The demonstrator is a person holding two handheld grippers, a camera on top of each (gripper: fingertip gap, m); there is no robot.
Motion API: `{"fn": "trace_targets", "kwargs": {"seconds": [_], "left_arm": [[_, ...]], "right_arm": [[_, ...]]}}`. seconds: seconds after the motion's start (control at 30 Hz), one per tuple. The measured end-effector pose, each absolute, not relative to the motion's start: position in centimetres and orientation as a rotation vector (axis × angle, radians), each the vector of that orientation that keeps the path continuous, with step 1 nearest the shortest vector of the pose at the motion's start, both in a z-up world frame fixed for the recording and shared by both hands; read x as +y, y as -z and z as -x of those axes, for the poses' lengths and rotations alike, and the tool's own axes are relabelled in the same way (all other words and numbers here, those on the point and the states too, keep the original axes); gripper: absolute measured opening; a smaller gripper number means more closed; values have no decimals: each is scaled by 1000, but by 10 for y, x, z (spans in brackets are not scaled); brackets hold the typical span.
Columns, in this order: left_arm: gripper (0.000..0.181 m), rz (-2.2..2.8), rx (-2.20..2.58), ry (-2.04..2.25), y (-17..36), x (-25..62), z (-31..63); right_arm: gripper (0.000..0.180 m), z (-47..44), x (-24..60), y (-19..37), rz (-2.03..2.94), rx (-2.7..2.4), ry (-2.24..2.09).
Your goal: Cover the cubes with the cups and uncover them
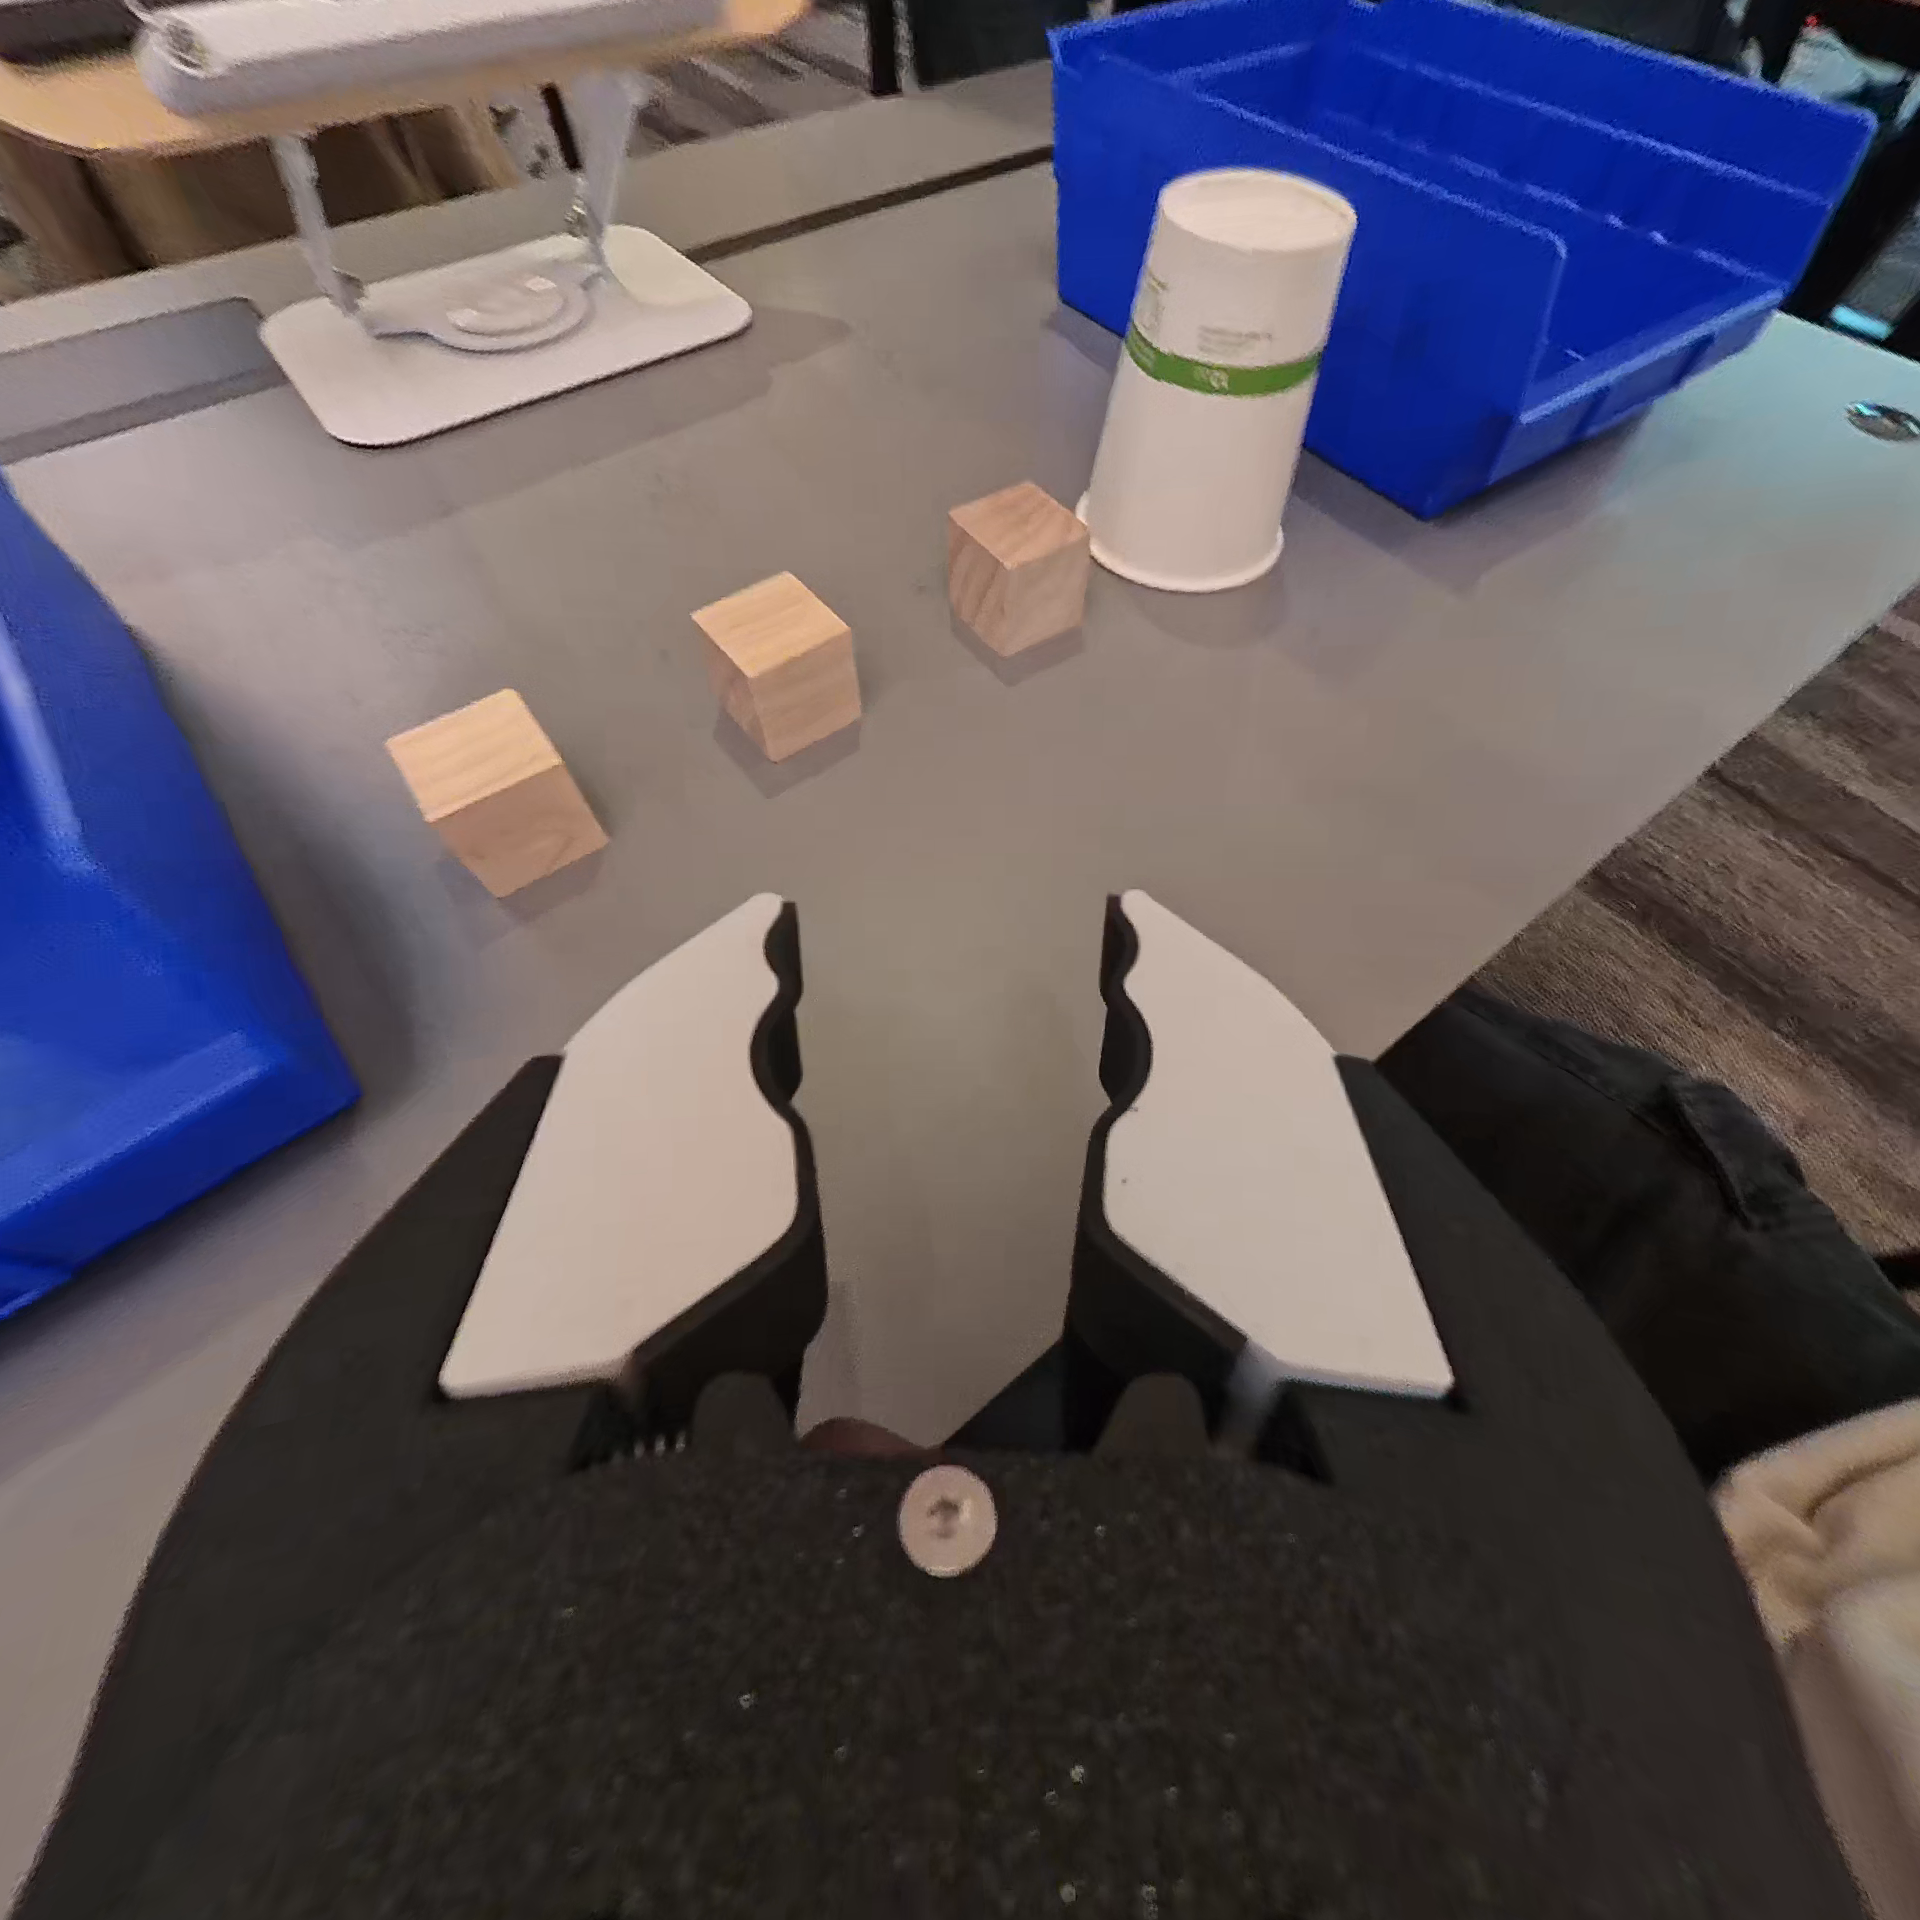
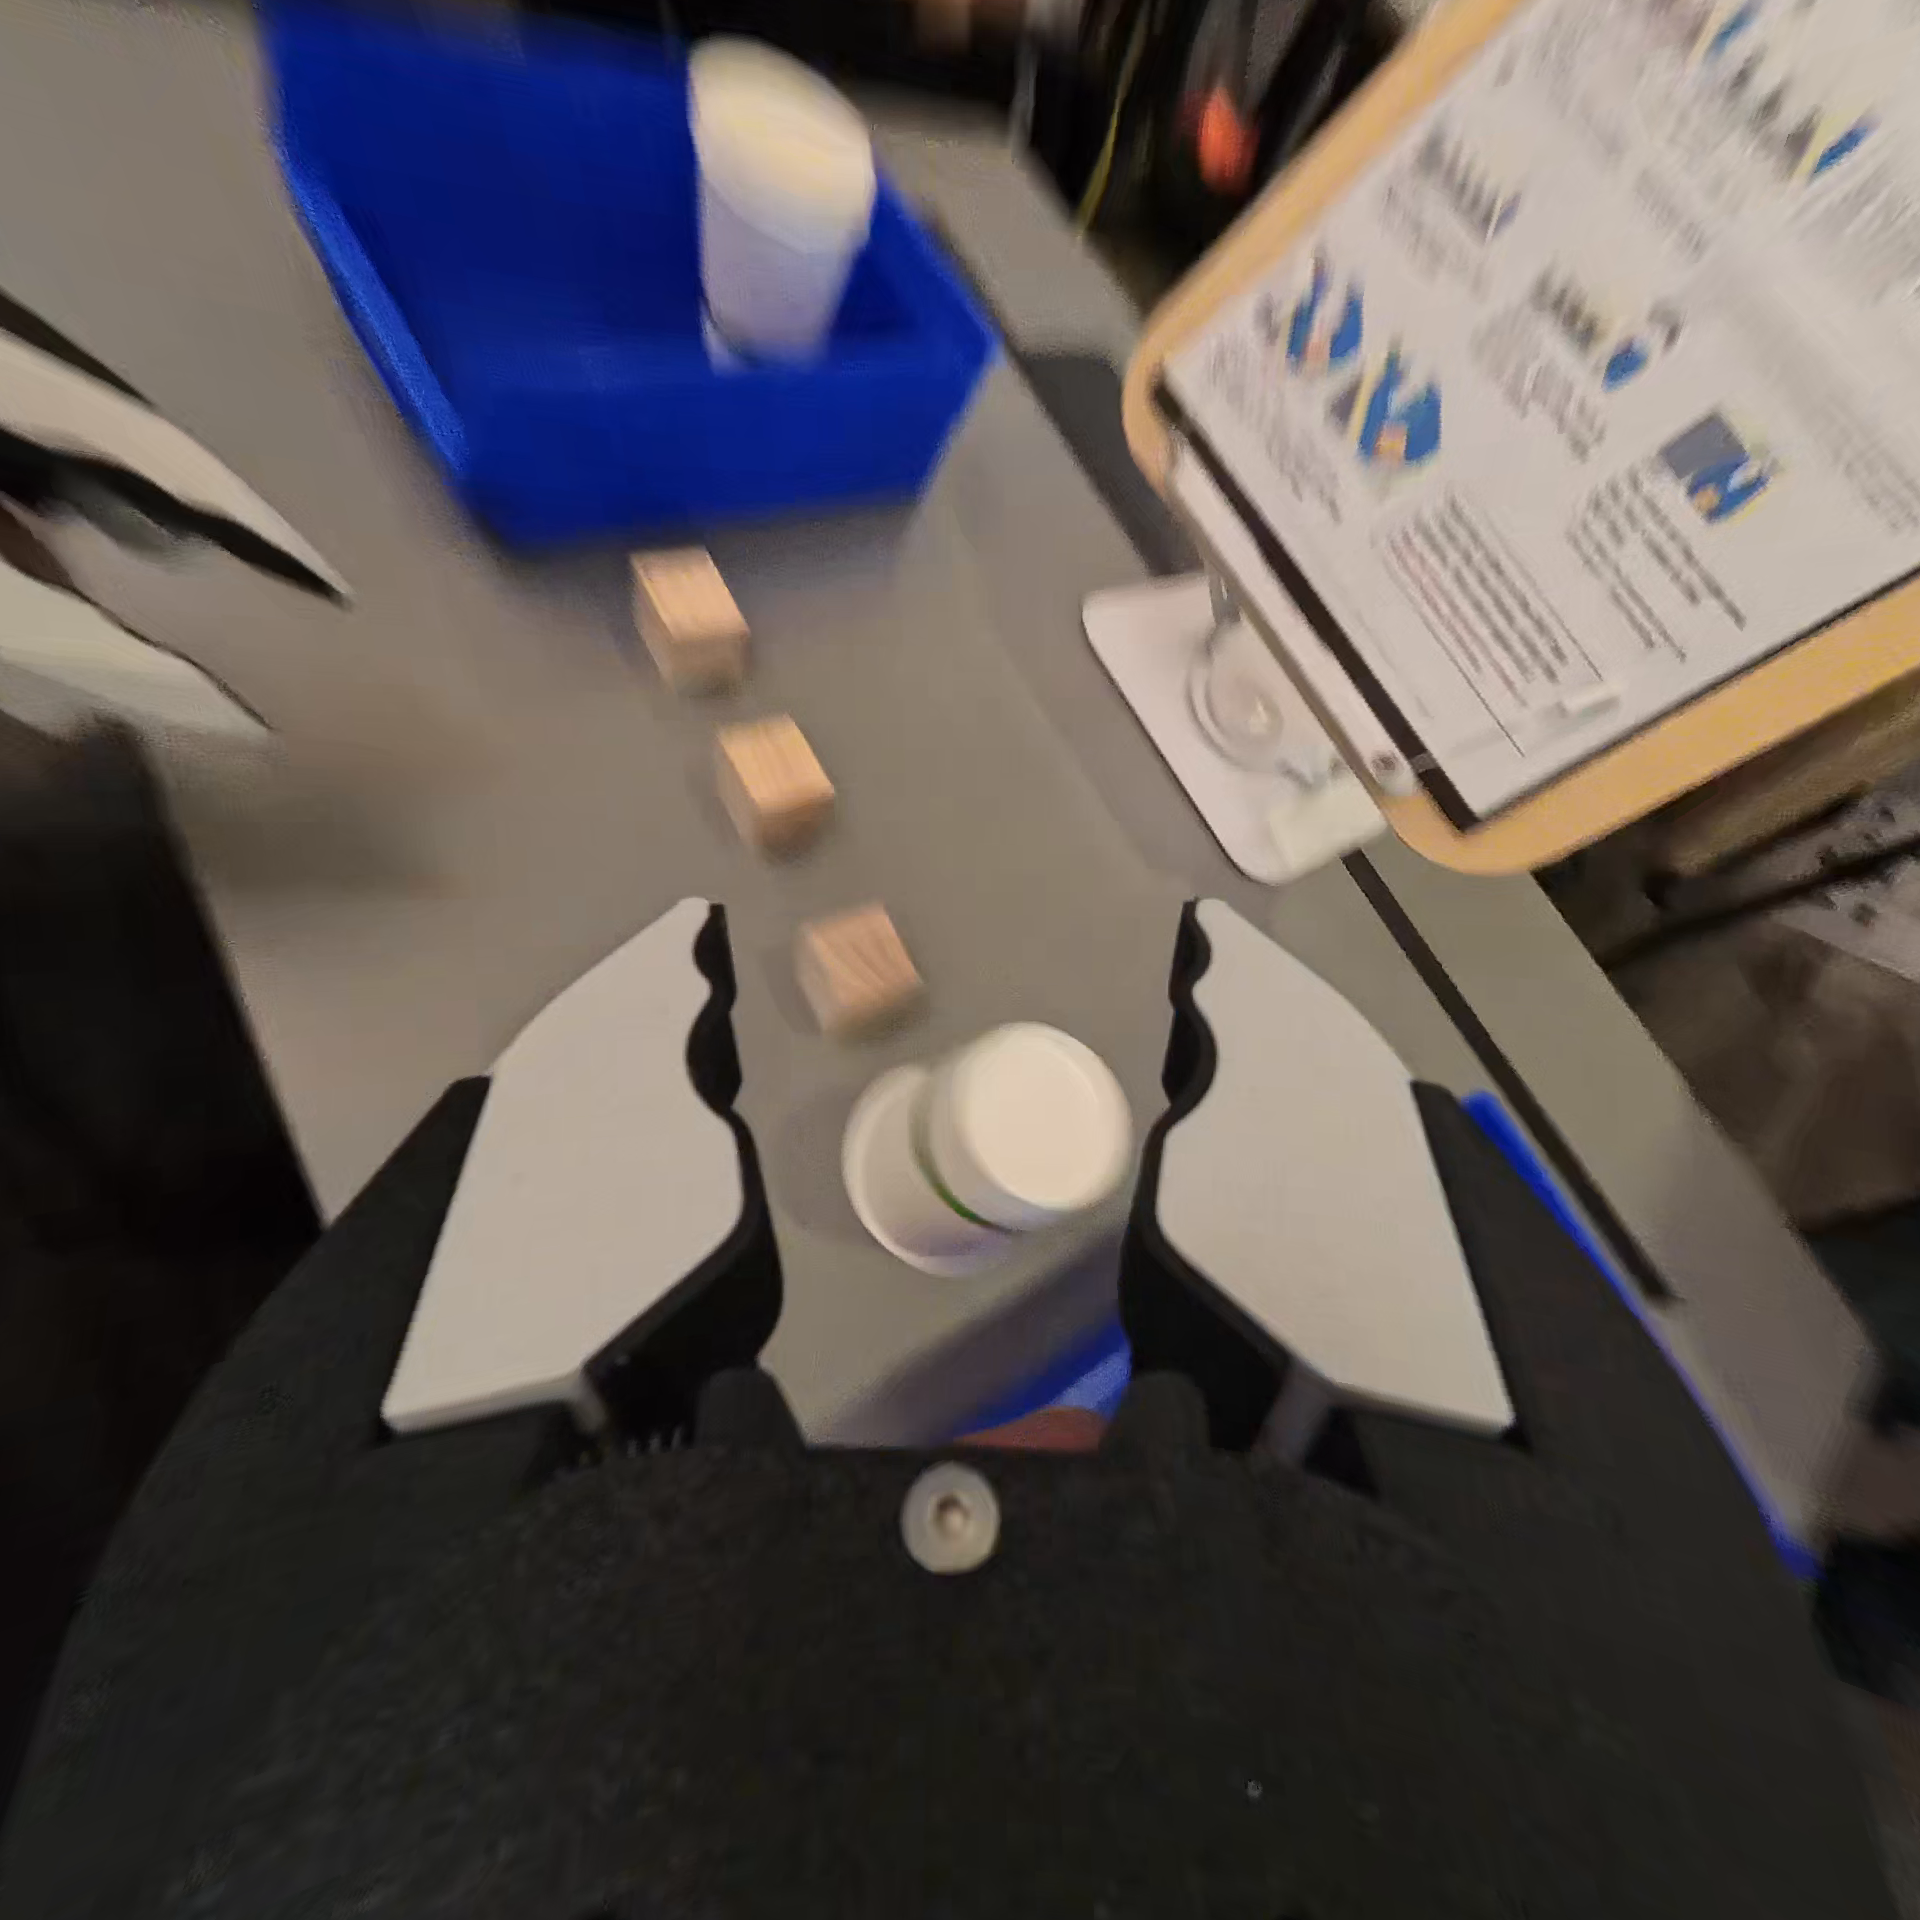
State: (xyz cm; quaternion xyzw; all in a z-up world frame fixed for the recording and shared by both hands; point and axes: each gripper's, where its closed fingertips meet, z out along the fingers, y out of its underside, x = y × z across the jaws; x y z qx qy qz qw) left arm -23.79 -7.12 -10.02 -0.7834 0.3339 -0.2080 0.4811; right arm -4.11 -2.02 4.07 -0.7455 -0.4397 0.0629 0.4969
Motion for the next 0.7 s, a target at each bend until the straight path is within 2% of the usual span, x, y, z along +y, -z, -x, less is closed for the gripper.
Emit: {"fn": "trace_targets", "kwargs": {"seconds": [0.03,0.33,0.5,0.6,0.7], "left_arm": [[56,1906,784,502,96,-69,241],[57,1924,774,451,101,-72,248],[58,1947,887,355,111,-76,257],[58,1935,939,331,93,-69,267],[56,1927,1054,215,51,-36,293]], "right_arm": [[83,51,-37,-40,1736,-997,-231],[74,113,-116,46,1476,-578,-624],[74,116,-121,77,1537,-622,-585],[72,115,-120,77,1545,-608,-638],[71,113,-119,83,1563,-616,-650]]}}
